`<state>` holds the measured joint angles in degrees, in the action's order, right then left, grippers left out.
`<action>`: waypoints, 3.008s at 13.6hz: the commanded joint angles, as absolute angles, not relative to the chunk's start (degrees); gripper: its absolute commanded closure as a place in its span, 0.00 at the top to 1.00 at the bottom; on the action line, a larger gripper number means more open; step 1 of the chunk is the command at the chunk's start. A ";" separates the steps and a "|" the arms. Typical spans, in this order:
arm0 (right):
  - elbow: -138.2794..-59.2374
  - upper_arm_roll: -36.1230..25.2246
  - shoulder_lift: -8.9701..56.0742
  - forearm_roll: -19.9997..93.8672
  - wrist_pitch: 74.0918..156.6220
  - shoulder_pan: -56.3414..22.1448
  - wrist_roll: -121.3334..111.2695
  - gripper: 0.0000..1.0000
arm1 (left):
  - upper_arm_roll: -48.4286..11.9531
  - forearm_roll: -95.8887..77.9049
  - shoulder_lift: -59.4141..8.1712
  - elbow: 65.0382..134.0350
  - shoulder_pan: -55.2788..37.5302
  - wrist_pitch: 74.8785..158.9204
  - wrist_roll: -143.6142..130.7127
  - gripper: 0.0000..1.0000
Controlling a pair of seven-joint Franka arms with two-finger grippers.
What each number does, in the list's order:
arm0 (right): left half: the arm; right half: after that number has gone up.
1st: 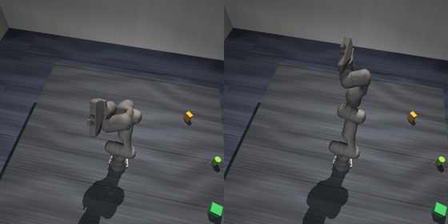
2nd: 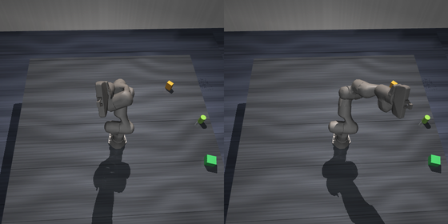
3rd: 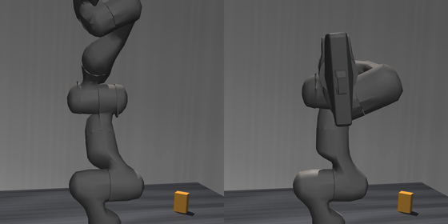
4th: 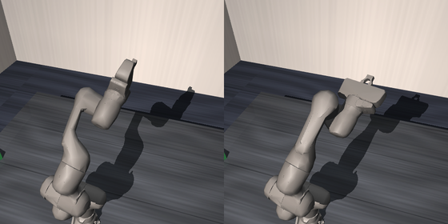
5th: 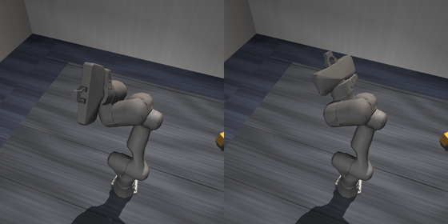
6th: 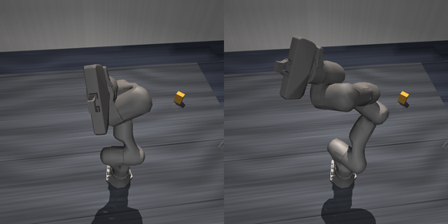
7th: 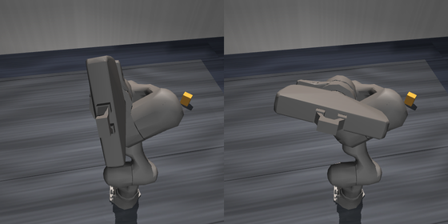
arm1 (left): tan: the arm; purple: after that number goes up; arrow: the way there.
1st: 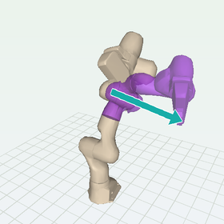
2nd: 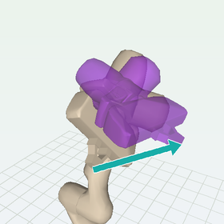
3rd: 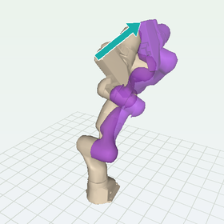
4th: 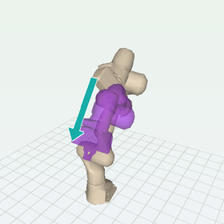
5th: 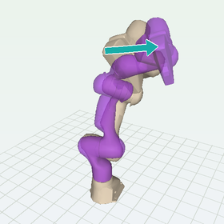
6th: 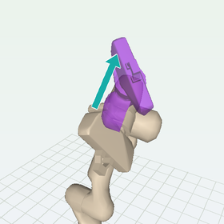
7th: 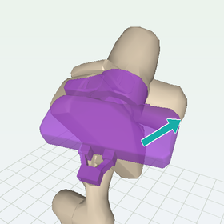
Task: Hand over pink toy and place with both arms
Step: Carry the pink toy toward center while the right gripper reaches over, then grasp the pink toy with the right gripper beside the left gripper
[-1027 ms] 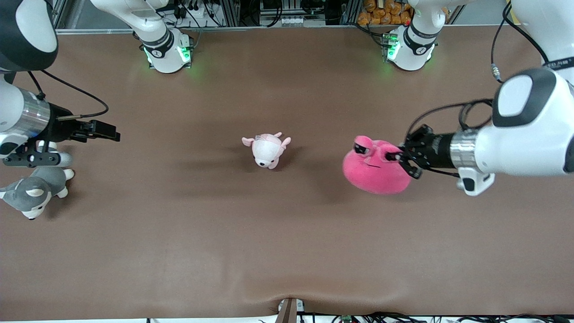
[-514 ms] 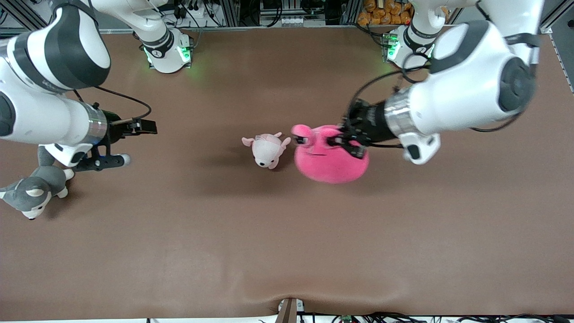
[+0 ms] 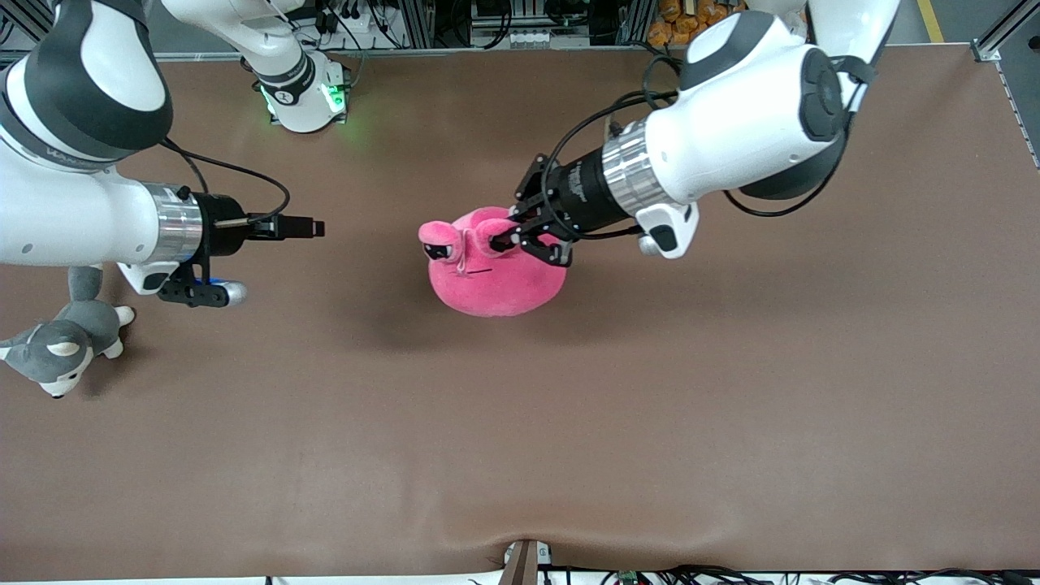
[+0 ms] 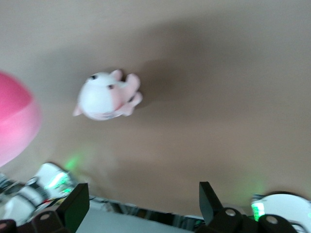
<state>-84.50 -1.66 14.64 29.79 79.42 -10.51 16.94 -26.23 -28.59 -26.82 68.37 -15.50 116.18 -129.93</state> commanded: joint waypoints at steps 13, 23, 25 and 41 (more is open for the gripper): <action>-83.93 -1.49 16.00 45.44 88.58 -12.48 18.66 1.00 | -17.93 -29.27 -31.29 68.29 -30.50 128.76 -140.10 0.00; -84.29 -1.49 16.52 44.74 88.25 -14.24 13.01 1.00 | -18.46 -29.79 -29.53 68.29 -32.08 128.76 -143.87 0.00; -84.37 -1.49 16.52 44.65 87.63 -14.33 13.10 1.00 | -18.46 -29.88 -29.53 68.29 -31.82 128.76 -144.23 0.00; -84.29 -1.85 16.26 39.21 83.77 -10.73 13.45 0.00 | -18.10 -30.50 -27.34 68.38 -28.49 127.36 -144.23 1.00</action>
